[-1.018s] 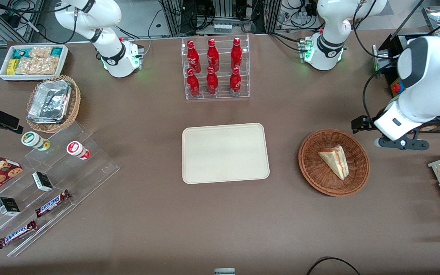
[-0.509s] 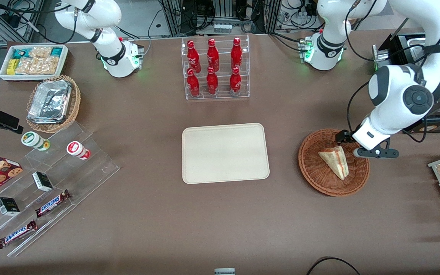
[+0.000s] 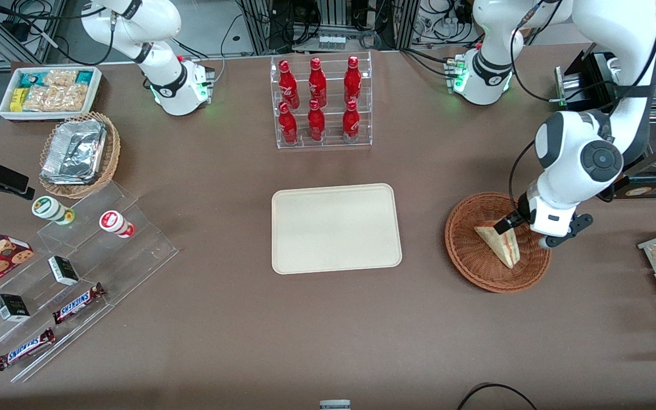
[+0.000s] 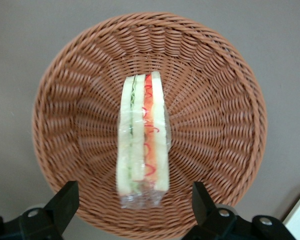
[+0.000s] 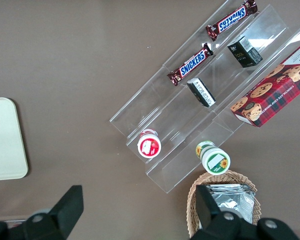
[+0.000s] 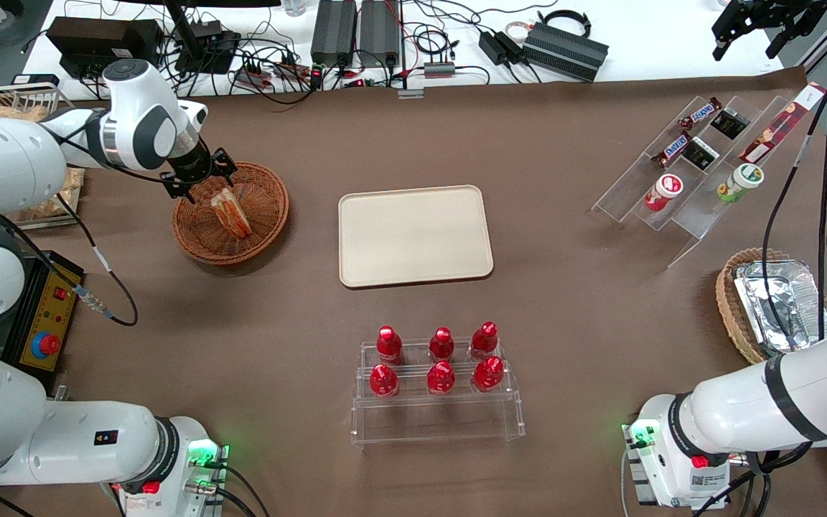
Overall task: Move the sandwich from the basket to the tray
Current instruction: 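Lower the open left gripper around the wrapped sandwich wedge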
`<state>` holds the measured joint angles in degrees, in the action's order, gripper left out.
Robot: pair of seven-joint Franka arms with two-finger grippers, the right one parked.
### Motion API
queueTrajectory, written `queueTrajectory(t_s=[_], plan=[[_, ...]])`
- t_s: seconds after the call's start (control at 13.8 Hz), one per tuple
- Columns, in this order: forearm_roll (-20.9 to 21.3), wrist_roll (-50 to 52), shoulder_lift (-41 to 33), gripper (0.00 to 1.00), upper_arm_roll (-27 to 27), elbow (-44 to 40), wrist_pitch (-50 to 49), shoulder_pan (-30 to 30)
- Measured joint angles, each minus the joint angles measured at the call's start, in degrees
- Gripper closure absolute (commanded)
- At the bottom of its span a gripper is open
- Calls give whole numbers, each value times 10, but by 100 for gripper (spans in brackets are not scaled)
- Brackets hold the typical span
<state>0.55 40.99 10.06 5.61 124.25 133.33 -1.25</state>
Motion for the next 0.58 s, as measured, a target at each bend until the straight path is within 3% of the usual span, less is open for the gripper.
queueTrajectory(t_s=[0.36,0.58], plan=[[2,52,19,0,-1,0,14,-13],[29,52,33,0,-2,0,16,-12]])
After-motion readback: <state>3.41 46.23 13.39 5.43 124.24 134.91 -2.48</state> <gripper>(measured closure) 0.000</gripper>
